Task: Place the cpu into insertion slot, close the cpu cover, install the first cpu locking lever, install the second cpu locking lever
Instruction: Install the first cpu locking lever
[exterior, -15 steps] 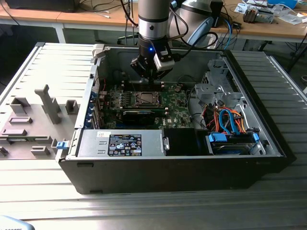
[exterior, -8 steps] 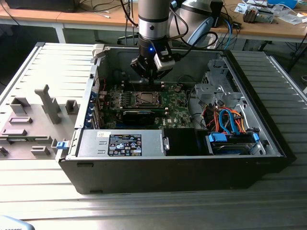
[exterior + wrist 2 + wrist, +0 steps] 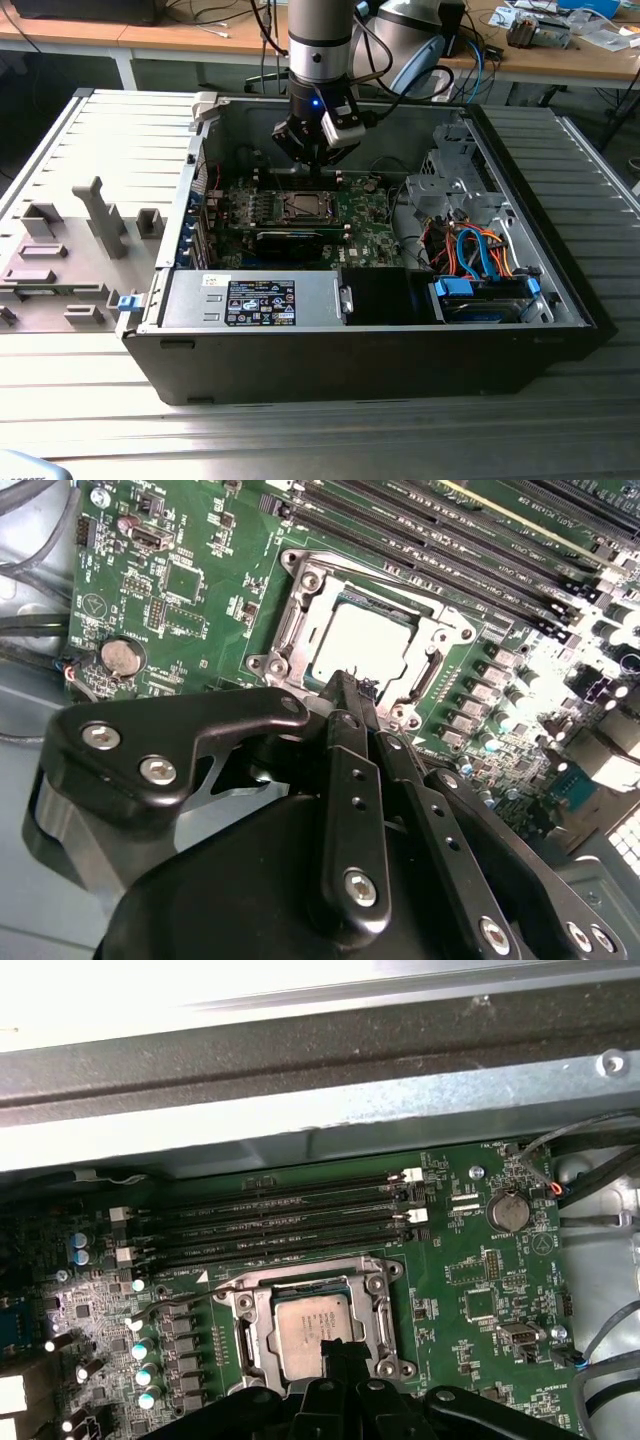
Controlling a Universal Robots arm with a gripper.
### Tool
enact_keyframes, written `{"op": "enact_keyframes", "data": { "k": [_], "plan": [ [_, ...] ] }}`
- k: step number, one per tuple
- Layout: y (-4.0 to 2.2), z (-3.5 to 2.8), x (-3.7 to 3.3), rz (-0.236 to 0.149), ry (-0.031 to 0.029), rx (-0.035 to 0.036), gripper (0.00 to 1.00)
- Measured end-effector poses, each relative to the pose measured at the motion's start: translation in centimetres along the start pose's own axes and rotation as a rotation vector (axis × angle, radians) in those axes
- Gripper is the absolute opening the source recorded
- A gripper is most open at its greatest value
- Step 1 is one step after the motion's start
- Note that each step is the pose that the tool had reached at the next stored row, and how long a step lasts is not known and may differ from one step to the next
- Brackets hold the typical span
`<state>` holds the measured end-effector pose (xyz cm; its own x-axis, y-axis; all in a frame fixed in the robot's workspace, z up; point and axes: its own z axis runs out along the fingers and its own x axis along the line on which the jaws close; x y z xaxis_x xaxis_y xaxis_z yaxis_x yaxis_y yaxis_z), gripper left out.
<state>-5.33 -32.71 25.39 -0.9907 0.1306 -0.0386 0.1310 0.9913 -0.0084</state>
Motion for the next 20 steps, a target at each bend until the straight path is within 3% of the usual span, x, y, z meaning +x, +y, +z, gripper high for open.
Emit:
{"op": "enact_keyframes", "data": {
  "k": [20],
  "plan": [
    [0.0,0.0,0.0,-0.03,-0.0003,-0.0011,0.11]
  ]
}}
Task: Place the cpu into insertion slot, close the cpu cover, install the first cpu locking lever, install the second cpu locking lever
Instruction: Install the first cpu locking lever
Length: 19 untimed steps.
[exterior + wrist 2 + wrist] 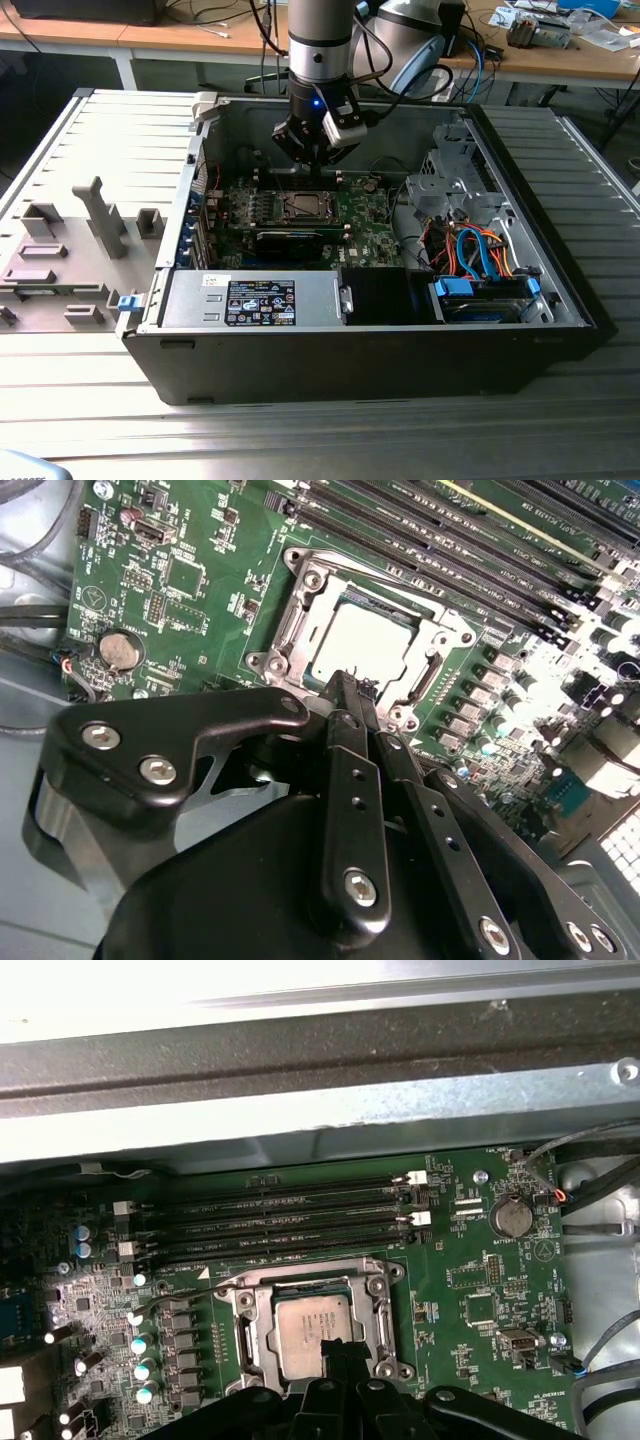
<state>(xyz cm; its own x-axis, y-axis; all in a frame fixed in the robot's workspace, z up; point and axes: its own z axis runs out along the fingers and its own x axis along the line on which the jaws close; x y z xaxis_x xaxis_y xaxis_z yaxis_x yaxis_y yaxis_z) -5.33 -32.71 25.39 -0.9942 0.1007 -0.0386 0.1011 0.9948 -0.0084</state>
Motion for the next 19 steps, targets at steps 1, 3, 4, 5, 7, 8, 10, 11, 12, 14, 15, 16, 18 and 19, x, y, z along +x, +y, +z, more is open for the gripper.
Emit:
{"op": "enact_keyframes", "data": {
  "k": [1,3,4,5,7,8,10,11,12,14,15,16,18,19],
  "plan": [
    [0.0,0.0,0.0,-0.002,0.0,0.0,0.11],
    [0.0,0.0,0.0,-0.007,0.0,-0.0002,0.11],
    [0.0,0.0,0.0,-0.008,0.0,-0.0003,0.11],
    [0.0,0.0,0.0,-0.01,-0.0001,-0.0004,0.11],
    [0.0,0.0,0.0,-0.013,-0.0001,-0.0005,0.11],
    [0.0,0.0,-0.01,-0.015,-0.0001,-0.0006,0.11],
    [0.0,0.0,-0.01,-0.018,-0.0001,-0.0008,0.11],
    [0.0,0.0,0.0,-0.019,-0.0002,-0.0008,0.11],
    [0.0,0.0,0.0,-0.021,-0.0002,-0.0008,0.11],
    [0.0,0.0,0.0,-0.026,-0.0002,-0.001,0.11],
    [0.0,0.0,0.0,-0.028,-0.0003,-0.0011,0.11],
    [0.0,0.0,0.0,-0.029,-0.0002,-0.0012,0.11],
    [0.0,0.0,0.0,-0.032,-0.0003,-0.0013,0.11],
    [0.0,0.0,0.0,-0.034,-0.0003,-0.0013,0.11]
  ]
}}
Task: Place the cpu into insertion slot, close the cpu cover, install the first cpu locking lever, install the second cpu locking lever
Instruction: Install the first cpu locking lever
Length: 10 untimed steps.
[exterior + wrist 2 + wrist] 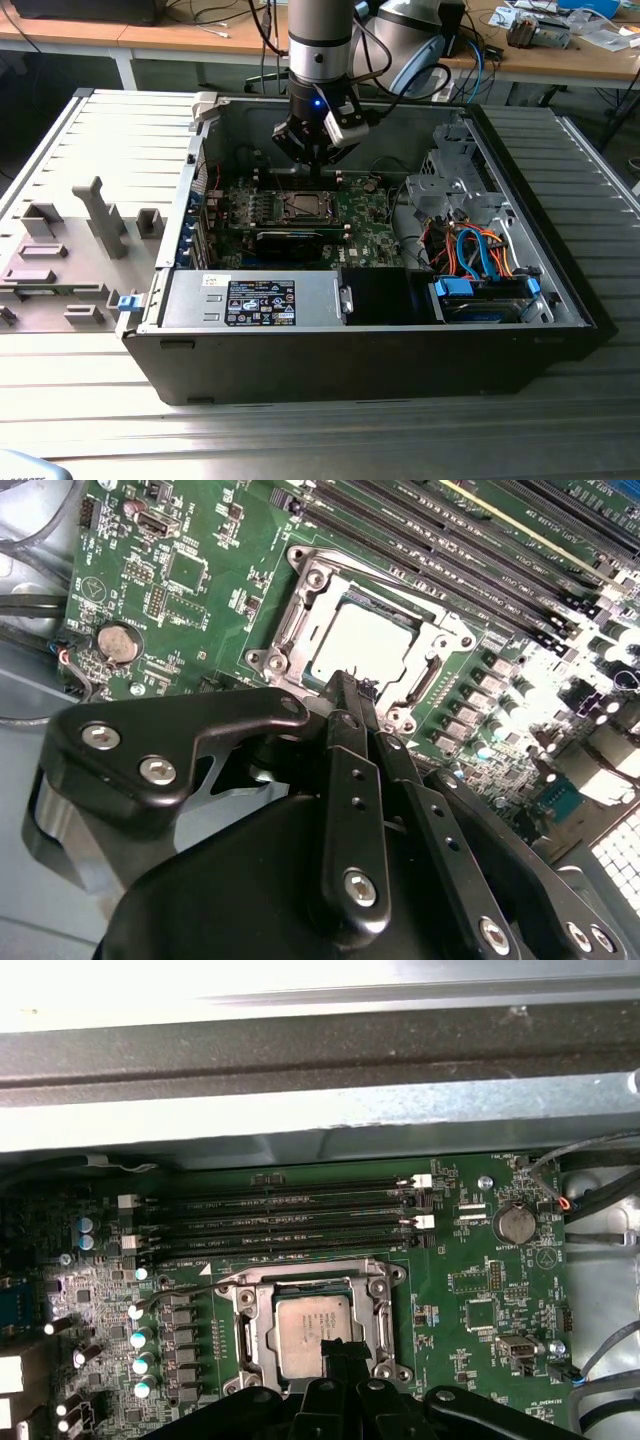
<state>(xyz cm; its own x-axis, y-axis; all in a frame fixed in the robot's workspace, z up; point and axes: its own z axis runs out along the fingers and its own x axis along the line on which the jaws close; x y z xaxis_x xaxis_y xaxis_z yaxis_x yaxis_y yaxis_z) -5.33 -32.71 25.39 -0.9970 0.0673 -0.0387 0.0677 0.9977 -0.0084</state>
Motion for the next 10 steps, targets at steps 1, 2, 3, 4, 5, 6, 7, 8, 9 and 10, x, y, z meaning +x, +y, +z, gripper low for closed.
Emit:
{"op": "enact_keyframes", "data": {
  "k": [1,2,3,4,5,6,7,8,9,10],
  "plan": [
    [0.0,0.0,0.0,-0.001,0.0,-0.0001,0.11],
    [0.0,0.0,0.0,-0.002,0.0,-0.0001,0.11],
    [0.0,0.0,0.0,-0.004,0.0,-0.0001,0.11],
    [0.0,0.0,0.0,-0.006,-0.0001,-0.0003,0.11],
    [0.0,0.0,0.0,-0.008,0.0,-0.0003,0.11],
    [0.0,0.0,0.0,-0.009,-0.0001,-0.0004,0.11],
    [0.0,0.0,0.0,-0.011,0.0,-0.0004,0.11],
    [0.0,0.0,0.0,-0.012,-0.0001,-0.0005,0.11],
    [0.0,0.0,0.0,-0.013,-0.0001,-0.0006,0.11],
    [0.0,0.0,0.0,-0.014,-0.0001,-0.0006,0.11]
  ]
}}
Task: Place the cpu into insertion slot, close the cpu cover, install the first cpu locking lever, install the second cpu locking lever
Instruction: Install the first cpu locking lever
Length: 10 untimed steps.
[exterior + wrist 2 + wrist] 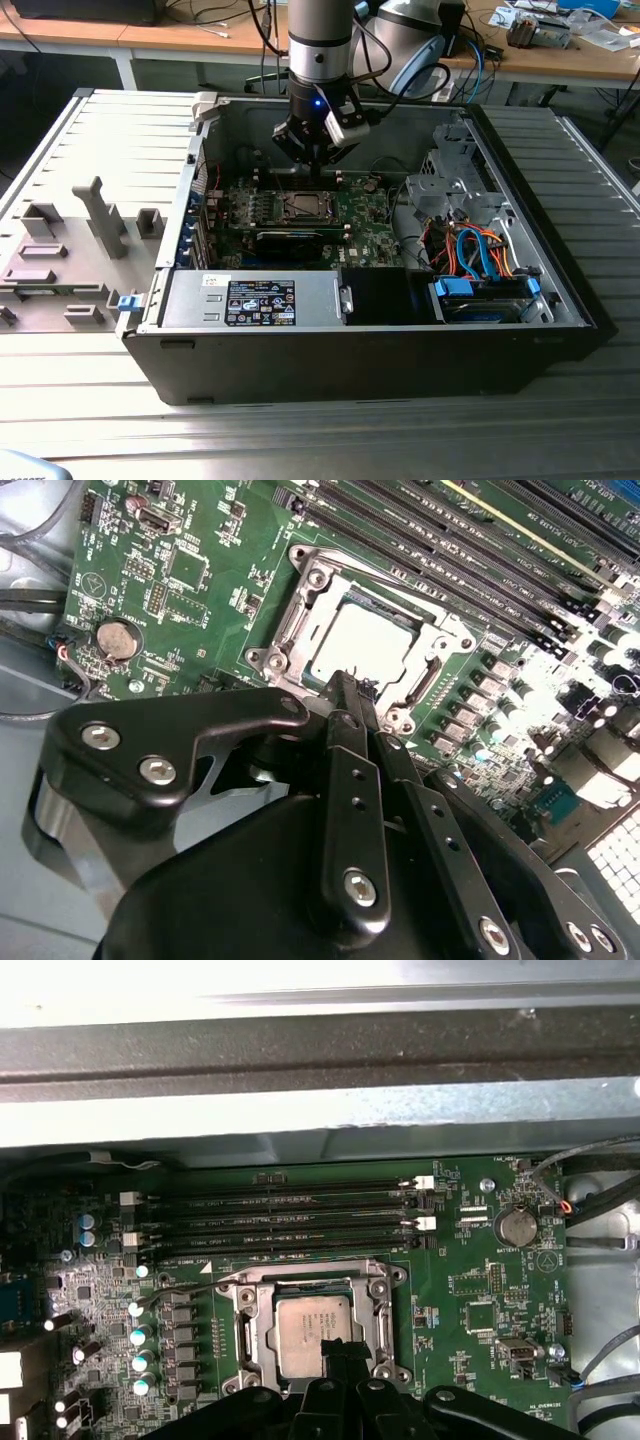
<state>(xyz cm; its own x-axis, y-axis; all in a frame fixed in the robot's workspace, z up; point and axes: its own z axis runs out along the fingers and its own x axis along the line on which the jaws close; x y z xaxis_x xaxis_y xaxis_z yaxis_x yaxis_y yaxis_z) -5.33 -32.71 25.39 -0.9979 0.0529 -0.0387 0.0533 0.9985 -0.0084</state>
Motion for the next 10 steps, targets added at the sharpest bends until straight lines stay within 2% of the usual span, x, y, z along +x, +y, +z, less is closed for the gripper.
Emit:
{"op": "enact_keyframes", "data": {
  "k": [10],
  "plan": [
    [0.0,0.0,0.0,-0.014,-0.0001,-0.0006,0.11]
  ]
}}
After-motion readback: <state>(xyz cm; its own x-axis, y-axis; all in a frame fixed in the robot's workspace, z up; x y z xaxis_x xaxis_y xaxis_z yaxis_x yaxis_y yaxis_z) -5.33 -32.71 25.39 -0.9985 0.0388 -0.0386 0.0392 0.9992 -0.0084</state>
